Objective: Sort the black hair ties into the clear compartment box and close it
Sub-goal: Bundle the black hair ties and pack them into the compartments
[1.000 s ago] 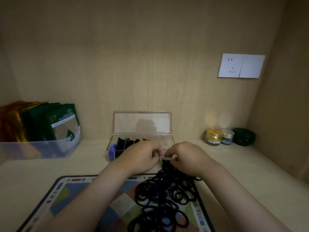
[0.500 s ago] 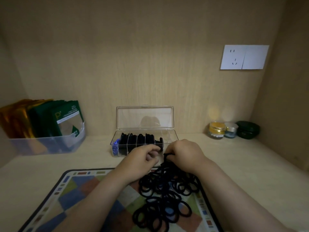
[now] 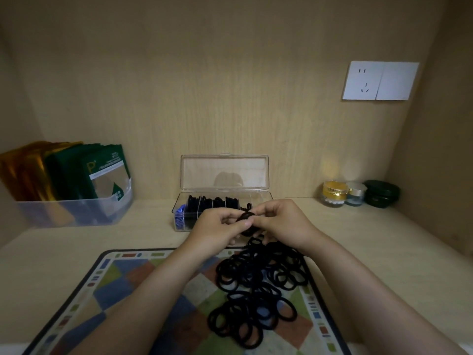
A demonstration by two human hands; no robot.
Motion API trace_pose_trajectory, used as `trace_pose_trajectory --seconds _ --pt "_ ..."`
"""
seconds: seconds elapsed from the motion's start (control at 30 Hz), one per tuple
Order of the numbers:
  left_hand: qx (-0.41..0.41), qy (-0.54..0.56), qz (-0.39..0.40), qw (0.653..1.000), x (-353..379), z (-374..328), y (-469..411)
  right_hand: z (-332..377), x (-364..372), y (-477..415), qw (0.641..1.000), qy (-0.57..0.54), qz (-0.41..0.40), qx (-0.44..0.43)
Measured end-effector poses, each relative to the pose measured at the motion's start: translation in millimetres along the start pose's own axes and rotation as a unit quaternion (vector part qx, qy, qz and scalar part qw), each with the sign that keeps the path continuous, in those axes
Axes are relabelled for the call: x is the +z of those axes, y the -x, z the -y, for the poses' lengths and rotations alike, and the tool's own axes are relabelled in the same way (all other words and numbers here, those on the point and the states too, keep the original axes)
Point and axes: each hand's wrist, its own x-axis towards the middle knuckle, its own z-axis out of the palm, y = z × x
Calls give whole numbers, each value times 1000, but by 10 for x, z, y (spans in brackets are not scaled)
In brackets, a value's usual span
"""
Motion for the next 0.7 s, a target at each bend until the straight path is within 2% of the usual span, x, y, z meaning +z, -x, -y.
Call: trace_pose_trajectory --seconds 0.07,0.13,0.23,0.4,0.5,0.7 --pt "-19 -21 -1 1000 -47 37 -26 -10 -25 1 1000 -2 3 3" --pt "-43 -45 0 998 -85 72 -39 -51 -77 -10 994 107 -22 -17" --pt "-66 -77 -7 995 -121 90 -63 -127 -128 -36 953 299 -18 -52" --pt "-70 -89 -7 994 -170 67 -77 -152 -48 -80 870 483 54 -76" --pt "-66 -57 6 996 -188 76 -63 -151 6 -107 842 533 66 -56" --pt "-85 1 2 996 -183 144 -69 -137 10 -119 847 528 49 -52"
